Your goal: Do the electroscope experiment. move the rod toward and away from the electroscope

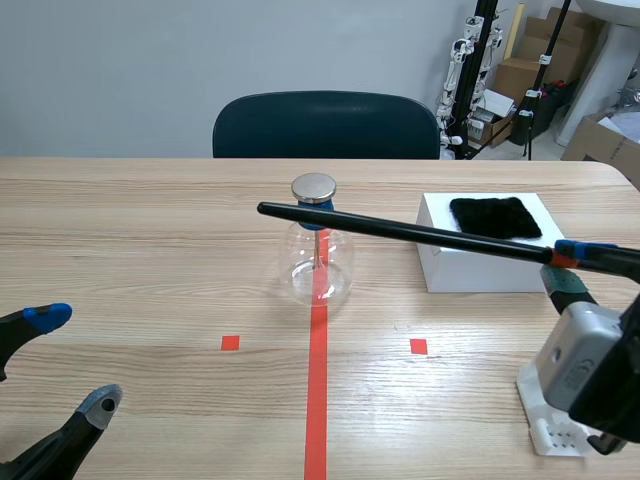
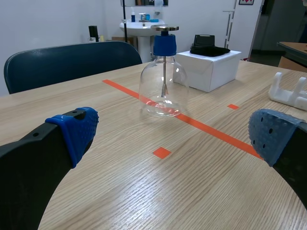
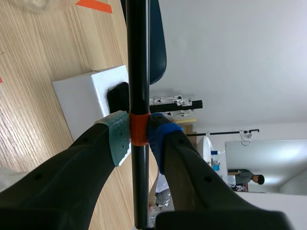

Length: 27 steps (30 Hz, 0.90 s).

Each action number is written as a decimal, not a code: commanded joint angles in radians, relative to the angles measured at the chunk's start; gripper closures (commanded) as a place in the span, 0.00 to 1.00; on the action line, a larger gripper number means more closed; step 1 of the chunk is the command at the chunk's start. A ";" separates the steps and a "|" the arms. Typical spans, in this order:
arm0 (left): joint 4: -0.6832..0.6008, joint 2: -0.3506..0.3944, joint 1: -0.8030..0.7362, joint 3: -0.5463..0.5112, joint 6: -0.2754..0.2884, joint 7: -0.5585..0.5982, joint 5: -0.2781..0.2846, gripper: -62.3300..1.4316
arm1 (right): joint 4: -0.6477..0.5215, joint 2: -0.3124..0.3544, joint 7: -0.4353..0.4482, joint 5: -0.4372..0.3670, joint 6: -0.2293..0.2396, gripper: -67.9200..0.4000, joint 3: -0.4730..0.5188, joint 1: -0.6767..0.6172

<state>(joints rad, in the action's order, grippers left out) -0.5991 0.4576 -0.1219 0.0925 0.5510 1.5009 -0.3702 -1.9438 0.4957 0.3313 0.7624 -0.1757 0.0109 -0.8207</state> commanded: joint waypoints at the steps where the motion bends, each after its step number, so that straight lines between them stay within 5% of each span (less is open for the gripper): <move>1: -0.009 0.014 0.000 -0.001 0.000 0.029 0.011 0.00 | -0.018 0.008 0.002 -0.006 -0.018 0.89 0.008 0.009; 7: -0.009 0.014 0.000 -0.001 0.000 0.029 0.011 0.00 | -0.018 0.014 0.000 -0.006 -0.018 0.89 0.009 0.009; 12: -0.009 0.014 0.000 -0.001 0.000 0.029 0.011 0.00 | -0.018 0.014 0.000 -0.008 -0.095 0.89 0.023 0.009; 17: -0.009 0.014 0.000 -0.001 0.000 0.029 0.011 0.00 | -0.018 0.014 -0.006 -0.008 -0.121 0.89 0.089 0.009; 27: -0.009 0.014 0.000 -0.001 0.000 0.029 0.011 0.00 | -0.018 0.090 -0.159 -0.124 -0.118 0.89 0.246 0.037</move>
<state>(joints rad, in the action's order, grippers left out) -0.5991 0.4576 -0.1219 0.0925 0.5510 1.5009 -0.3702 -1.9438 0.5751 0.1822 0.6380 -0.2768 0.2546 -0.8139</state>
